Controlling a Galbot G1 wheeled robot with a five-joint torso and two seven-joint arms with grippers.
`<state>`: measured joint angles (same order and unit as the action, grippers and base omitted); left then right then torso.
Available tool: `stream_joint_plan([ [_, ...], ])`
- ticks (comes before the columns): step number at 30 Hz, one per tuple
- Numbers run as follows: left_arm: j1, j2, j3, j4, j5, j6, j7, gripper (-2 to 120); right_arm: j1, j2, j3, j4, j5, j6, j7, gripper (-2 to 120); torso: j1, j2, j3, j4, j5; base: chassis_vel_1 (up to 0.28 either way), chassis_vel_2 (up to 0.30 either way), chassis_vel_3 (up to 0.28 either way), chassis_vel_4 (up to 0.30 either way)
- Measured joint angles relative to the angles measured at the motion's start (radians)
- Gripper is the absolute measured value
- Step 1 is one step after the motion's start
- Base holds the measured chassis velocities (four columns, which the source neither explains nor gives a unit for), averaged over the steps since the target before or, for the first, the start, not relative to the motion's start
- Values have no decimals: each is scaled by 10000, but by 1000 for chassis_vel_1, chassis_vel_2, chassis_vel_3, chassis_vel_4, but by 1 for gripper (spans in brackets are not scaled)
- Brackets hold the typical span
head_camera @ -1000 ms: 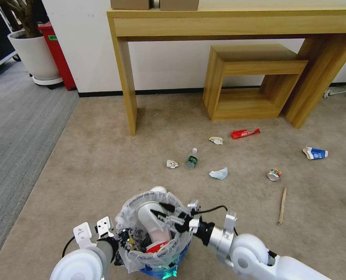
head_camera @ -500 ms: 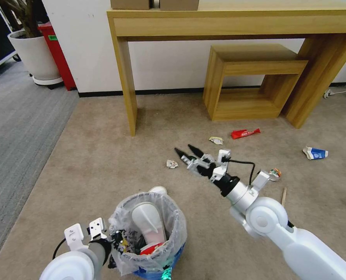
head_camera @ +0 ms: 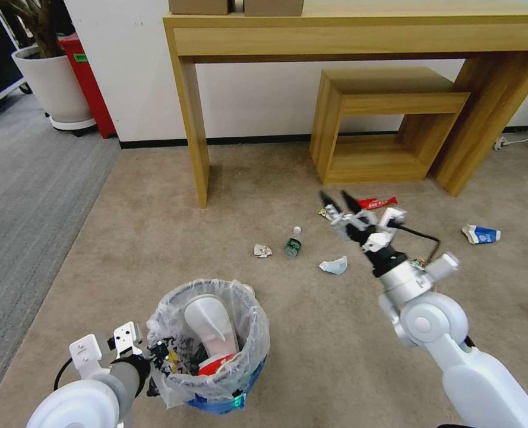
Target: Pick up the trash bin and place the garbage on the floor into it.
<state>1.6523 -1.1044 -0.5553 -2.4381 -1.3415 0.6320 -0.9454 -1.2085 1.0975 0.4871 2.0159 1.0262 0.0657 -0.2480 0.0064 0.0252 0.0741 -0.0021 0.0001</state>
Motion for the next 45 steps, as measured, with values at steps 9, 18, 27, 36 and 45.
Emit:
stream_joint_plan([
  [9,106,-92,-33,-192,262,48,216,0,-1069,938,1261,-75,-1412,307,562,100,0,0,0,-1,0,0,0,0,0],
  [18,313,-157,-254,-399,820,52,420,0,-1459,1696,2340,-954,-3745,1034,1311,100,0,0,0,-1,0,0,0,0,0],
  [27,484,-254,-207,-479,1141,127,470,0,-1529,2082,2556,-1435,-4944,1463,2305,100,0,0,0,0,-1,0,0,0,0],
  [36,629,-290,-203,-590,1279,152,552,0,-1695,2388,2471,-1671,-5232,1963,2413,100,0,0,0,0,0,0,0,0,0],
  [45,640,-284,-152,-619,1616,152,824,0,-1922,2520,2529,-1729,-5412,2179,2378,100,0,0,0,0,0,0,0,0,0],
])
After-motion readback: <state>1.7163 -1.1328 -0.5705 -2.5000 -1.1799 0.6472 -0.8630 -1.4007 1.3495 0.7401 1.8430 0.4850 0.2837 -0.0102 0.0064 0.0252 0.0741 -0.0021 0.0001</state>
